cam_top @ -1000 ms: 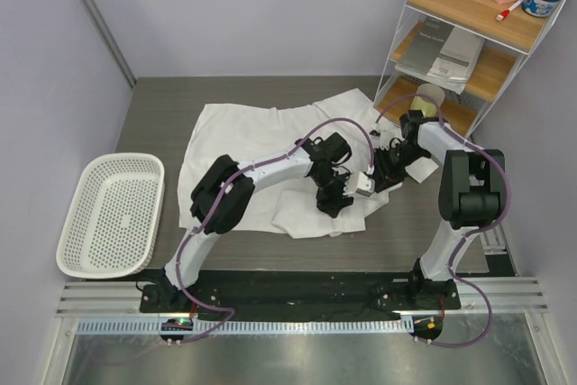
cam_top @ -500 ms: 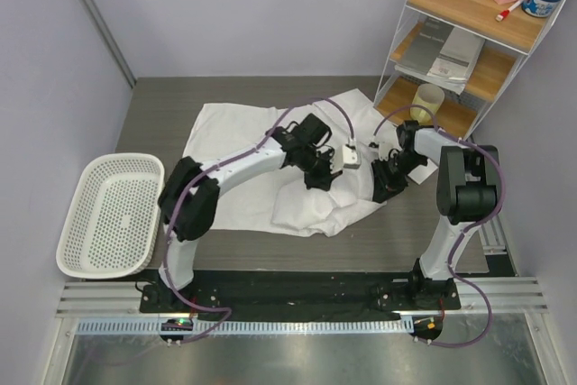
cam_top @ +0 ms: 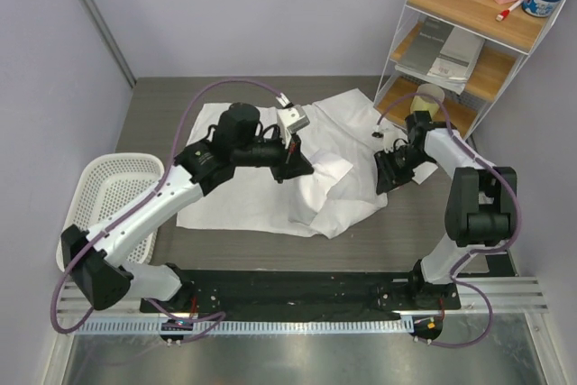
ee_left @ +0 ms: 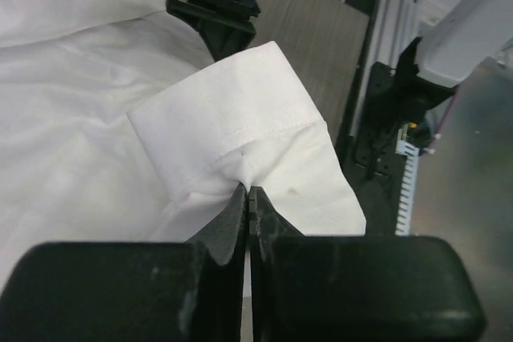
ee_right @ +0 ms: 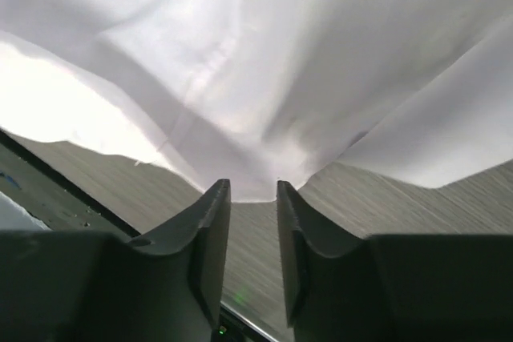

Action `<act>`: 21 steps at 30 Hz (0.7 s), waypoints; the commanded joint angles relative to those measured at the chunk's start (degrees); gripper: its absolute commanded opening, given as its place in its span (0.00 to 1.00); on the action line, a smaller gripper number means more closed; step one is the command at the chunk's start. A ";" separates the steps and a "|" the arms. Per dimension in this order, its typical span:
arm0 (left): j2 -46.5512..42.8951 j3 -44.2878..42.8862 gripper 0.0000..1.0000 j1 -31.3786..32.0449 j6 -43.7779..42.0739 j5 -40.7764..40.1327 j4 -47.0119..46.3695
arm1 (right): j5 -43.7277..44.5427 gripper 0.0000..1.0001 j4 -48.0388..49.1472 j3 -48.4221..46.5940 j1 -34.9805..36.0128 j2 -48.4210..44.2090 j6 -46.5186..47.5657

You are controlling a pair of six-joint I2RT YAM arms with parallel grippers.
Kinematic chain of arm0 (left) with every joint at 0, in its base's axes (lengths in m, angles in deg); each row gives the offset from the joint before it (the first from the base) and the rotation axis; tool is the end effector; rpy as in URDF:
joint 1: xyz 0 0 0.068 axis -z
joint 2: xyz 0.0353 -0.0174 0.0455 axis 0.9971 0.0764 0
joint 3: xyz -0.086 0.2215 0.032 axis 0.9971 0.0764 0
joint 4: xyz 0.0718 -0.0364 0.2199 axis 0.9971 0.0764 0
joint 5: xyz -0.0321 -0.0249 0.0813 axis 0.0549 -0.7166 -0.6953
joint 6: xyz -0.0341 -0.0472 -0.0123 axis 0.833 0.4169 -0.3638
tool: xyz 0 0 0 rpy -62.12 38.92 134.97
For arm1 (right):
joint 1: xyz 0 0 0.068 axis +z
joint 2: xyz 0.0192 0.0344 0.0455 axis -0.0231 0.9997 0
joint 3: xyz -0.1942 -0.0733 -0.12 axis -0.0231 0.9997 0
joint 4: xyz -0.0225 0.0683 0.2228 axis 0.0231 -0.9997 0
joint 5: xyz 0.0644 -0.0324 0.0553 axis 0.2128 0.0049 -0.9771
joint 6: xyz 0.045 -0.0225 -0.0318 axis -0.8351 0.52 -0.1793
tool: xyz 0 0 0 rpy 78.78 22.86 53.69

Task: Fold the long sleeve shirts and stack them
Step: Flatten the shirt out

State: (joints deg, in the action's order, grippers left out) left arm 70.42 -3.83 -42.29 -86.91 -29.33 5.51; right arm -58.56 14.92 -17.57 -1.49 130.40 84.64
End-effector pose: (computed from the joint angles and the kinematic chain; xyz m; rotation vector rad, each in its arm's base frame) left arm 0.1977 -0.2168 0.3383 1.0597 1.8332 -1.0255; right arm 0.2776 0.0183 0.1604 -0.6397 2.8339 0.6295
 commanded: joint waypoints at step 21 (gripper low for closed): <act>-6.10 -0.92 0.00 5.71 23.18 -29.73 -10.26 | -30.58 0.98 24.19 -3.20 4.37 -37.23 -29.50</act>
State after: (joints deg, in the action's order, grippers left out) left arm 64.65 -2.85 -37.04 -62.78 -55.84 1.30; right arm -86.45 26.79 -21.52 0.32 89.14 71.55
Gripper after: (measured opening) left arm 0.003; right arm 0.954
